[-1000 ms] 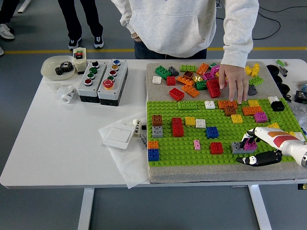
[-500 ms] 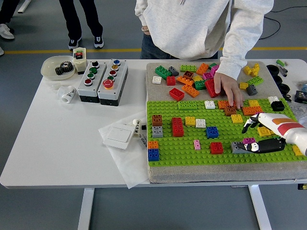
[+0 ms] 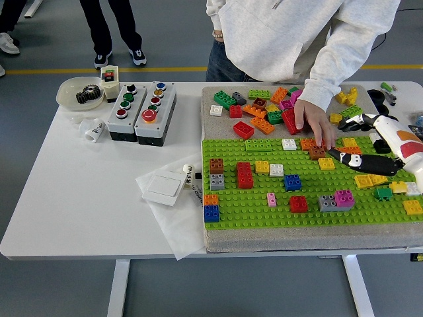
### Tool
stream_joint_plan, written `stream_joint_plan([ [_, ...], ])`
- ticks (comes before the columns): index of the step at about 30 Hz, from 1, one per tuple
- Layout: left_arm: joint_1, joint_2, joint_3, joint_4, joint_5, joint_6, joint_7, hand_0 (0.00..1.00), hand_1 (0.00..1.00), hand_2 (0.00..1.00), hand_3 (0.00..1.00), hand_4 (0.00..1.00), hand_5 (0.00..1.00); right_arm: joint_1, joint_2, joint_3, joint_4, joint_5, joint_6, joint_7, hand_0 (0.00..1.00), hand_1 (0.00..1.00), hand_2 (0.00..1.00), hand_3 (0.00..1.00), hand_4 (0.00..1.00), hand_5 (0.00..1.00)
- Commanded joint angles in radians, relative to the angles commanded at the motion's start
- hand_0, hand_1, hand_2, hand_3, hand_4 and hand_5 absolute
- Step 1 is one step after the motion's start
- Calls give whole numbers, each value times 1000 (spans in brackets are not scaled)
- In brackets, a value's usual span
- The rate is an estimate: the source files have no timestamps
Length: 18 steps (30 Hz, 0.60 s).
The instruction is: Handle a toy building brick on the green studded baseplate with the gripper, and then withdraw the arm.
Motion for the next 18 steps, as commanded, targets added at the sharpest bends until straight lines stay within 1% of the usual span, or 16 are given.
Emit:
stream_joint_plan([
  [2, 1, 0, -4, 1, 5, -1, 1, 743, 754, 805, 614, 644, 629, -11, 36, 37, -19, 78, -66, 74, 751, 731, 773, 726, 913, 553],
  [3, 1, 0, -4, 1, 6, -1, 1, 743, 755, 805, 615, 644, 628, -13, 44, 45, -23, 117, -83, 109, 773, 754, 805, 777, 955, 581],
  [4, 2, -1, -6, 1, 7, -2, 2, 743, 755, 805, 615, 644, 628, -19, 62, 72, -35, 169, -79, 148, 773, 754, 805, 777, 955, 581],
  [6, 3, -1, -7, 2, 8, -2, 2, 743, 755, 805, 615, 644, 628, -25, 75, 93, -45, 243, -70, 176, 773, 754, 805, 777, 955, 581],
  [8, 4, -2, -9, 2, 10, -2, 3, 743, 755, 805, 615, 644, 628, -38, 104, 137, -71, 328, -46, 214, 773, 754, 805, 777, 955, 581],
  [9, 5, -2, -9, 2, 10, -2, 3, 744, 753, 805, 614, 645, 629, -40, 110, 146, -76, 373, -40, 222, 795, 771, 815, 819, 998, 795],
  [13, 5, -3, -13, 3, 15, -3, 5, 744, 753, 805, 614, 645, 629, -53, 123, 163, -99, 542, -19, 270, 795, 771, 815, 819, 998, 795],
  [14, 6, -3, -13, 3, 15, -4, 5, 744, 753, 805, 614, 645, 629, -55, 126, 164, -102, 581, -16, 280, 795, 771, 815, 819, 998, 795],
  [15, 6, -3, -12, 3, 15, -4, 5, 744, 754, 805, 615, 644, 628, -56, 128, 165, -105, 627, -14, 288, 806, 790, 825, 838, 998, 820],
  [18, 5, -3, -12, 3, 16, -4, 5, 744, 754, 805, 615, 644, 628, -62, 133, 168, -111, 750, -8, 311, 806, 790, 825, 838, 998, 820],
])
